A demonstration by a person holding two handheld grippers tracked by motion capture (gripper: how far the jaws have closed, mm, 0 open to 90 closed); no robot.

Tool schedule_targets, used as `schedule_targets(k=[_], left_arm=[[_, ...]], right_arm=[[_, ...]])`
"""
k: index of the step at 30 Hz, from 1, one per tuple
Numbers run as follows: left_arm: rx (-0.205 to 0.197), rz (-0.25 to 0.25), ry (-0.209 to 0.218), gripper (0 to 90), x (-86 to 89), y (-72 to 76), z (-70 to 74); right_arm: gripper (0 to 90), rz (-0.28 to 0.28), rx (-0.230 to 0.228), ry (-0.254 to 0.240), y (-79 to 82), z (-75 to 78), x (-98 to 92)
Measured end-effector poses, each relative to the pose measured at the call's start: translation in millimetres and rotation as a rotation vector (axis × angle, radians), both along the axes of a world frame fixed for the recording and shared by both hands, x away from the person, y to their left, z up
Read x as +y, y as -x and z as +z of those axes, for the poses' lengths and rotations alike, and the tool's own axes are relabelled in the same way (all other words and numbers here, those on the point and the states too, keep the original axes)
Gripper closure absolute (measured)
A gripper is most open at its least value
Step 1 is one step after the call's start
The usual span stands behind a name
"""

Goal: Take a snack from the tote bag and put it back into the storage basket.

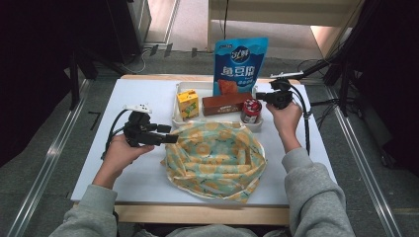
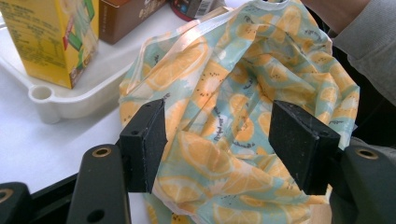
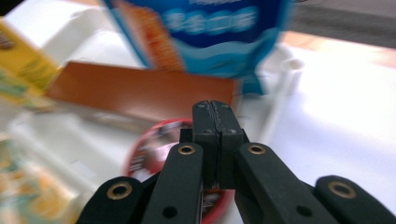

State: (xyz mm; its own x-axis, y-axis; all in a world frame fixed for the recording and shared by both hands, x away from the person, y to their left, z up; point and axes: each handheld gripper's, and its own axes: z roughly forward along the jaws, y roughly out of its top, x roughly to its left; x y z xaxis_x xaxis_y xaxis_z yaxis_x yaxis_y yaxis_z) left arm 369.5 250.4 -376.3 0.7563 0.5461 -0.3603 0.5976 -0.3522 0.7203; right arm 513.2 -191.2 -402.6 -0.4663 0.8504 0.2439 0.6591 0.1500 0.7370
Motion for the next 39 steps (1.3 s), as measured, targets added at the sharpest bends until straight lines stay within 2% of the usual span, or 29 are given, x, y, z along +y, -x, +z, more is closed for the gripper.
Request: schedule_targets(k=[2, 3, 5, 20, 22, 23, 25, 28, 29, 30, 32, 35, 39], left_arm=[[-0.002, 0.002, -0.001, 37.8, 0.6, 0.2, 0.3], [-0.002, 0.004, 0.001, 37.8, 0.6, 0.2, 0.4], [-0.002, 0.001, -0.001, 37.8, 0.4, 0.1, 0.4], [0.002, 0.0, -0.002, 37.8, -0.7, 0.0, -0.6], [0.003, 0.0, -0.002, 37.8, -1.2, 0.1, -0.8], [0.003, 0.0, -0.004, 37.8, -1.3, 0.2, -0.8], [0.004, 0.001, -0.002, 37.8, -1.3, 0.1, -1.0], [0.002, 0.0, -0.007, 37.8, -1.4, 0.2, -0.5], [0.0, 0.001, -0.004, 37.8, -1.5, 0.5, -0.3], [-0.001, 0.0, -0.003, 37.8, -1.4, 0.7, 0.1], [-0.001, 0.001, -0.004, 37.8, -1.1, 0.8, 0.4], [-0.001, 0.002, -0.006, 37.8, -0.8, 0.9, 0.2], [-0.001, 0.002, 0.0, 37.8, -0.9, 0.9, 0.3]], right_arm=[[90.0, -0.015, 0.021, 0.002, -4.1, -3.3, -6.2], [90.0, -0.011, 0.049, 0.004, -7.1, -9.6, -8.0], [90.0, 0.0, 0.067, 0.004, -8.9, -13.8, -7.8], [90.0, 0.063, 0.062, -0.002, -14.1, -25.5, 11.1], [90.0, 0.056, 0.057, 0.017, -13.3, -23.2, 12.2], [90.0, 0.039, 0.029, 0.017, -9.5, -15.2, 10.2], [90.0, 0.044, 0.009, 0.001, -4.0, -4.4, 9.9], [90.0, 0.059, 0.002, -0.012, 3.4, 4.1, 13.3], [90.0, 0.08, 0.001, -0.011, 12.1, 8.7, 19.8], [90.0, 0.08, 0.001, -0.011, 12.1, 8.7, 19.8], [90.0, 0.12, -0.005, -0.018, 26.3, 9.5, 30.5], [90.0, 0.149, -0.006, -0.013, 34.8, 7.7, 37.7], [90.0, 0.198, -0.004, 0.005, 50.6, -0.9, 51.9]])
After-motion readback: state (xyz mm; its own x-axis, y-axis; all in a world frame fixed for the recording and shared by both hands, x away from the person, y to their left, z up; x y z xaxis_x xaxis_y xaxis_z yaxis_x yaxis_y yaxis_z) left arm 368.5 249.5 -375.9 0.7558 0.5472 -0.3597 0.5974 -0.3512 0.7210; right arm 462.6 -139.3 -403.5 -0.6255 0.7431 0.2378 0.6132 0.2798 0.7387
